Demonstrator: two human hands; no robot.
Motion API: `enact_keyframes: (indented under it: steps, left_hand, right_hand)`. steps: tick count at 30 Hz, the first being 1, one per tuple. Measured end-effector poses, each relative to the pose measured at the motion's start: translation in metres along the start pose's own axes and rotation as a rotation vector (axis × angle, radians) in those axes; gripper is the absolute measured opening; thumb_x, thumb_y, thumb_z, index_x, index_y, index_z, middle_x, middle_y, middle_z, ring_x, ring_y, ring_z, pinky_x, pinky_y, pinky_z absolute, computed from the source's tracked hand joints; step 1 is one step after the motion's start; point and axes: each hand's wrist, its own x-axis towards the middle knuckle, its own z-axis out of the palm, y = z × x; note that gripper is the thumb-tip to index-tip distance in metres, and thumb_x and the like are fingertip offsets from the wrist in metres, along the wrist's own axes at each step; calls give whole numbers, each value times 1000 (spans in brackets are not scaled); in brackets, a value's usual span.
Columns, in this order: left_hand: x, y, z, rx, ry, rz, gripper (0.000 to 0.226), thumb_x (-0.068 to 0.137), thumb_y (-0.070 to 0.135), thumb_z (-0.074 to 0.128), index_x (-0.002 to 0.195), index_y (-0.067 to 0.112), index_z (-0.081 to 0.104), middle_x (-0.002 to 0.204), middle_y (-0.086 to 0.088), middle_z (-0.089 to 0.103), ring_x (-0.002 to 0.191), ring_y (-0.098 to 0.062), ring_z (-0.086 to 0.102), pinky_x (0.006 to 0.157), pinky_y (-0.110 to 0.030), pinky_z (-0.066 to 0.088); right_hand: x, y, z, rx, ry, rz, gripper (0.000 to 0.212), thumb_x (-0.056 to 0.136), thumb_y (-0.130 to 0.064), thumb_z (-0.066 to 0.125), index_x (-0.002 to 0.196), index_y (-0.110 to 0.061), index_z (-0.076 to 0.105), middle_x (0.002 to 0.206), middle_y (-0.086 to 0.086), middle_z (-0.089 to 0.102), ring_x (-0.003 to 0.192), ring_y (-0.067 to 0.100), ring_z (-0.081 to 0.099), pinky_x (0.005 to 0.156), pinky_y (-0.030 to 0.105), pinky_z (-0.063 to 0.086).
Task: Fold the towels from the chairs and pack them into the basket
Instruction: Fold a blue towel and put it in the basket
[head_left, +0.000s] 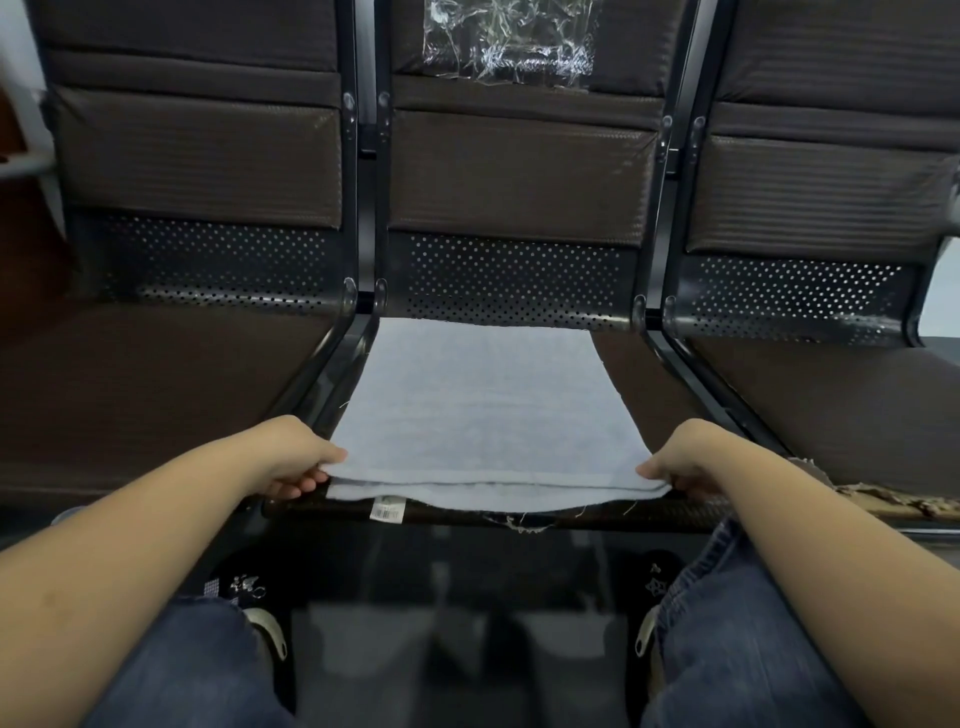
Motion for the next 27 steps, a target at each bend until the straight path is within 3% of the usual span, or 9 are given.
enact_keyframes:
  steps: [3,7,12,14,17,20,22,25,27]
  left_hand:
    - [1,3,-7,-125,22,33,19,90,18,64,83,0,62,64,-7,53,54,-14,46,49,-24,40]
    - [-2,5,-16,-216,38,65,16,88,15,67,80,3,61,63,-5,51,52,-12,41,48,-22,36]
    - [-4,-2,-1,-51,-84,-19,21,91,18,64,77,3,60,61,-5,52,54,-12,45,48,-21,38]
    - [-5,0,6,-34,-43,4,16,91,17,64,86,2,61,72,-8,56,60,-14,50,49,-22,41]
    - [-4,5,11,-146,20,33,16,92,14,62,98,-1,60,92,-12,61,71,-18,57,53,-24,48]
    - [-11,9,10,-303,-70,-33,12,94,14,58,93,2,60,85,-9,61,66,-17,57,37,-17,45]
    - [-15,9,8,-341,-107,-76,13,95,15,57,89,4,58,80,-8,61,61,-14,55,30,-13,36]
    - [-16,7,0,-336,-116,-123,14,95,19,56,91,5,58,72,-5,56,53,-10,45,26,-12,26]
    - [-16,5,-2,-334,-141,-127,16,97,22,53,97,6,59,73,-4,56,52,-9,42,27,-12,24]
  right_hand:
    - [-2,1,-8,49,144,-29,42,95,-36,53,110,4,58,123,17,59,110,28,58,91,33,47]
    - [9,11,-15,337,153,-107,23,93,-20,61,86,2,58,68,12,59,55,20,52,57,28,45]
    - [10,21,-7,274,22,-23,19,86,-13,69,83,3,60,46,7,55,55,20,49,73,35,49]
    - [14,21,-4,220,-28,-1,21,87,-14,68,76,-1,57,49,5,56,58,18,50,80,36,50]
    - [12,18,-1,205,-20,-20,22,92,-21,62,85,-2,52,78,9,57,70,20,52,70,33,47]
    - [18,18,1,336,-11,-27,26,93,-23,60,104,0,50,99,11,57,86,22,56,65,32,47]
    - [23,20,1,496,-52,0,26,92,-22,63,105,0,57,91,7,61,75,17,56,55,24,46]
    - [19,21,-1,557,-110,11,17,91,-23,65,84,-10,56,74,0,54,59,9,48,35,15,33]
    - [15,22,-2,574,-127,4,20,89,-24,67,78,-11,54,68,-1,49,57,9,44,34,15,27]
